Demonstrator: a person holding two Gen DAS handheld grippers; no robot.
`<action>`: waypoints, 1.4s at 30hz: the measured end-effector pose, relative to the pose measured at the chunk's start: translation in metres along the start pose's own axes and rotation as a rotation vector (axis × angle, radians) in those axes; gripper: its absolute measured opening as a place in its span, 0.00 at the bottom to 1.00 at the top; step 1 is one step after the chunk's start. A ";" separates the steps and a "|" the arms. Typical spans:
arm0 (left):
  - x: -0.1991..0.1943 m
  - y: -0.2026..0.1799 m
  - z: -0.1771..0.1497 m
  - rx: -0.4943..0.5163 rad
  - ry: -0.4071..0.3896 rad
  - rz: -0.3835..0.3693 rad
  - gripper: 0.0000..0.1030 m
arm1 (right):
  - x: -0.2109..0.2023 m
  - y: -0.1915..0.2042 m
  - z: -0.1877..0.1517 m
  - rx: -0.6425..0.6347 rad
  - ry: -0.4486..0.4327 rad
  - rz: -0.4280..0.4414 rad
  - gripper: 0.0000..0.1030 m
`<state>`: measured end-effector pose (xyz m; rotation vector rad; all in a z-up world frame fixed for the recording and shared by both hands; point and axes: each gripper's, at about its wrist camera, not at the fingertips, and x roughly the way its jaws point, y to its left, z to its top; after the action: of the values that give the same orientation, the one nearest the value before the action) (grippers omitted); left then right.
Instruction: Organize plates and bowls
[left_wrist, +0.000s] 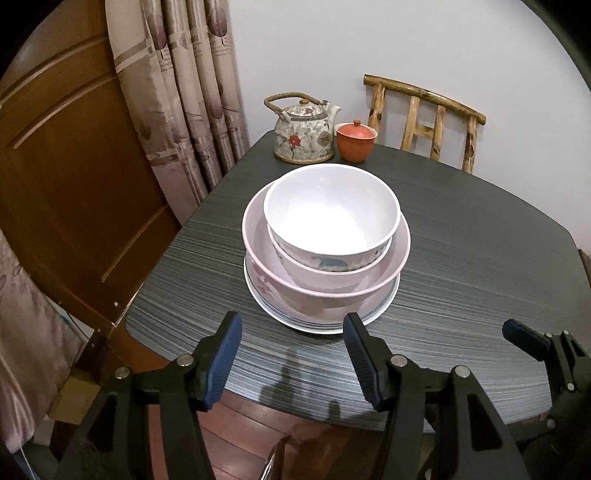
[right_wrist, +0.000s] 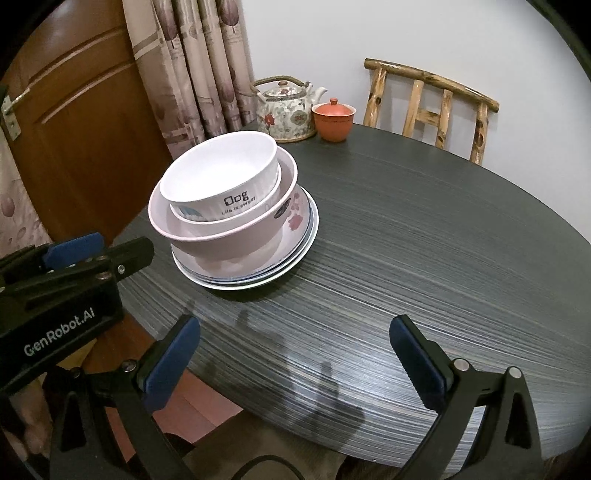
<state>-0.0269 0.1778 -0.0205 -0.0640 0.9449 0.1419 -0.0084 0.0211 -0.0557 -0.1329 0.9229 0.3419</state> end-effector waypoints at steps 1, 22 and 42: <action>0.000 0.000 0.000 -0.001 -0.001 0.002 0.57 | 0.000 0.000 0.000 0.001 0.001 0.001 0.99; 0.006 -0.001 -0.001 -0.012 0.012 0.003 0.57 | 0.004 0.002 -0.001 -0.008 0.009 -0.001 0.99; 0.004 0.001 -0.001 -0.026 0.003 0.011 0.57 | 0.007 0.005 0.002 -0.020 0.013 0.009 0.99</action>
<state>-0.0252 0.1789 -0.0242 -0.0834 0.9462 0.1646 -0.0043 0.0280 -0.0601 -0.1490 0.9335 0.3591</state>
